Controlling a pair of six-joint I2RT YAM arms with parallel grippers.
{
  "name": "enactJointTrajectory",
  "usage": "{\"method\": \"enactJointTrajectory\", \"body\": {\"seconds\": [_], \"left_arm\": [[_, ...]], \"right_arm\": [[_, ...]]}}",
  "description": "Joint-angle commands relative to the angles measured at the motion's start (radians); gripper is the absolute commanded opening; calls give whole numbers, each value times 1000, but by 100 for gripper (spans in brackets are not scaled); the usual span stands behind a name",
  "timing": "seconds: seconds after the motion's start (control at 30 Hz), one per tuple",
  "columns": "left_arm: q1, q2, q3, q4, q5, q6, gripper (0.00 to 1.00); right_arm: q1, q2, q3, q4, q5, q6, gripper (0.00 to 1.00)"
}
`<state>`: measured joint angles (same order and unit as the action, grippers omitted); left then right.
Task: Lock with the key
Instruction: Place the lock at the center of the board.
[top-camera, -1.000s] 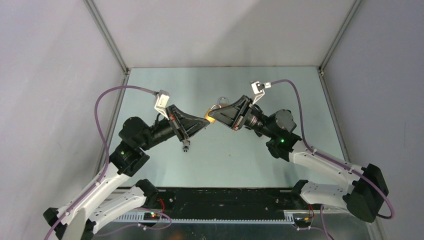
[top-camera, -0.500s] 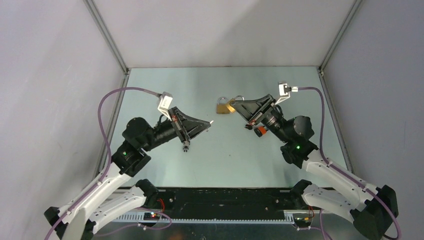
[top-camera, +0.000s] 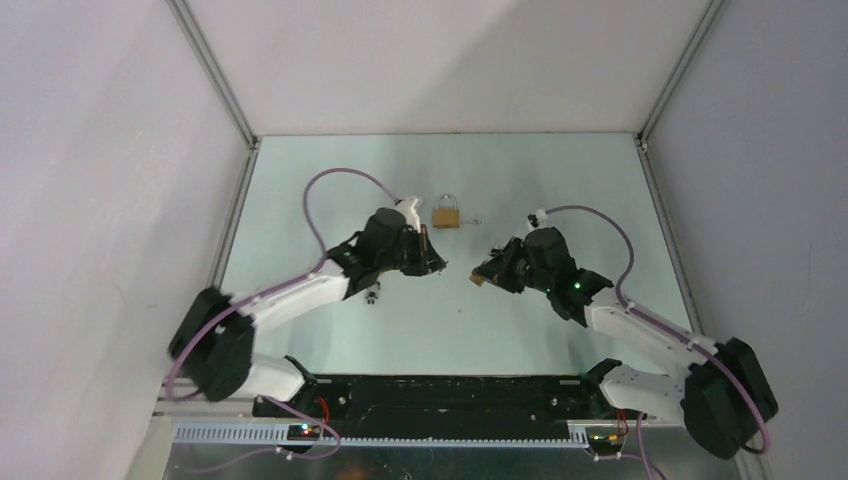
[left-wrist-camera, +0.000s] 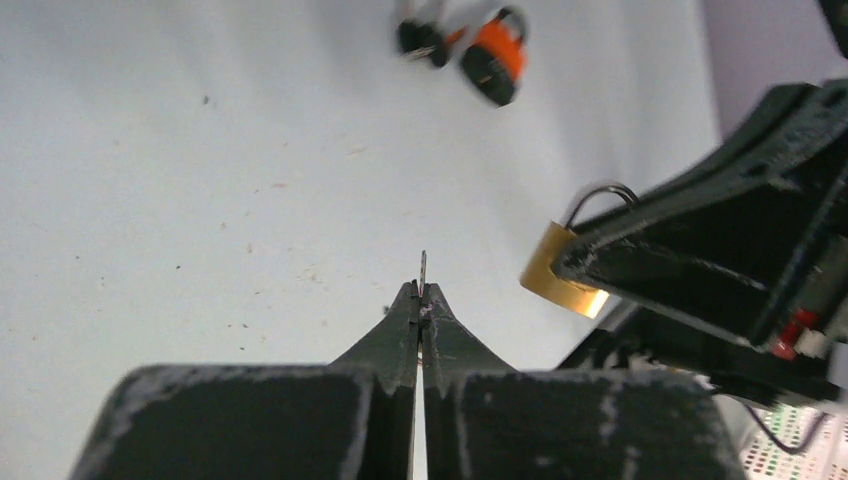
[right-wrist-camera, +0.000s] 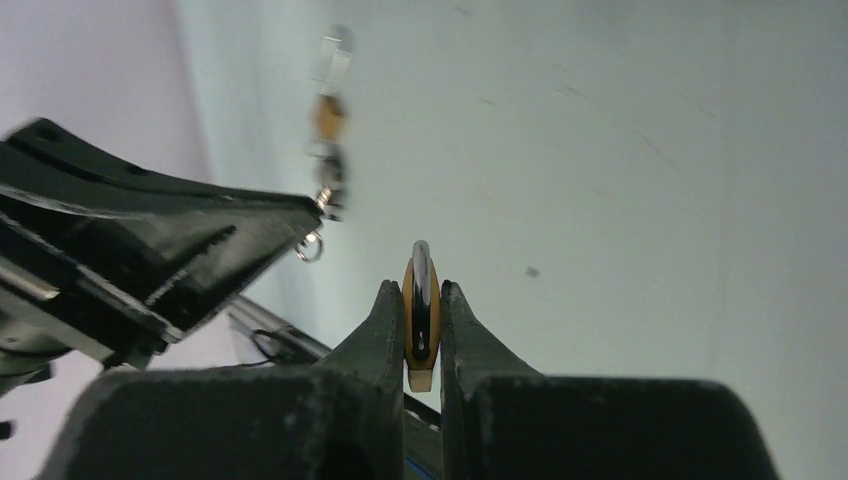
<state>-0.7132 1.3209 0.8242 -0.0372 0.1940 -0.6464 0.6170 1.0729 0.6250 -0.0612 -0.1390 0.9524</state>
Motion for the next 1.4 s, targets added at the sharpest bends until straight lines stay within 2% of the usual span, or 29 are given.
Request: {"method": "enactJointTrajectory", "body": {"seconds": [0.0, 0.13, 0.27, 0.37, 0.47, 0.57, 0.8, 1.0, 1.07, 1.23, 1.37], "left_arm": [[-4, 185, 105, 54, 31, 4, 0], [-7, 313, 167, 65, 66, -55, 0], [-10, 409, 203, 62, 61, -156, 0], [-11, 404, 205, 56, 17, -180, 0], [-9, 425, 250, -10, 15, -189, 8], [-6, 436, 276, -66, 22, -192, 11], [20, 439, 244, -69, 108, -206, 15], [20, 431, 215, -70, 108, -209, 23], [21, 430, 213, -70, 107, -210, 29], [34, 436, 215, -69, 112, -230, 58], [47, 411, 201, -80, 80, -241, 67]], "right_arm": [[-9, 84, 1, -71, -17, 89, 4], [-10, 189, 3, -13, -27, 145, 7], [-16, 275, 20, 17, -37, 188, 17], [-33, 302, 37, 9, -41, 193, 23], [-38, 330, 94, -53, -51, 187, 29], [-44, 369, 140, -111, -72, 185, 30], [-47, 434, 208, -150, -125, 199, 28], [-42, 391, 220, -173, -88, 208, 26], [-42, 355, 225, -199, -60, 204, 26], [-43, 247, 228, -265, -9, 195, 27], [-43, 156, 227, -314, 17, 183, 28]]}}
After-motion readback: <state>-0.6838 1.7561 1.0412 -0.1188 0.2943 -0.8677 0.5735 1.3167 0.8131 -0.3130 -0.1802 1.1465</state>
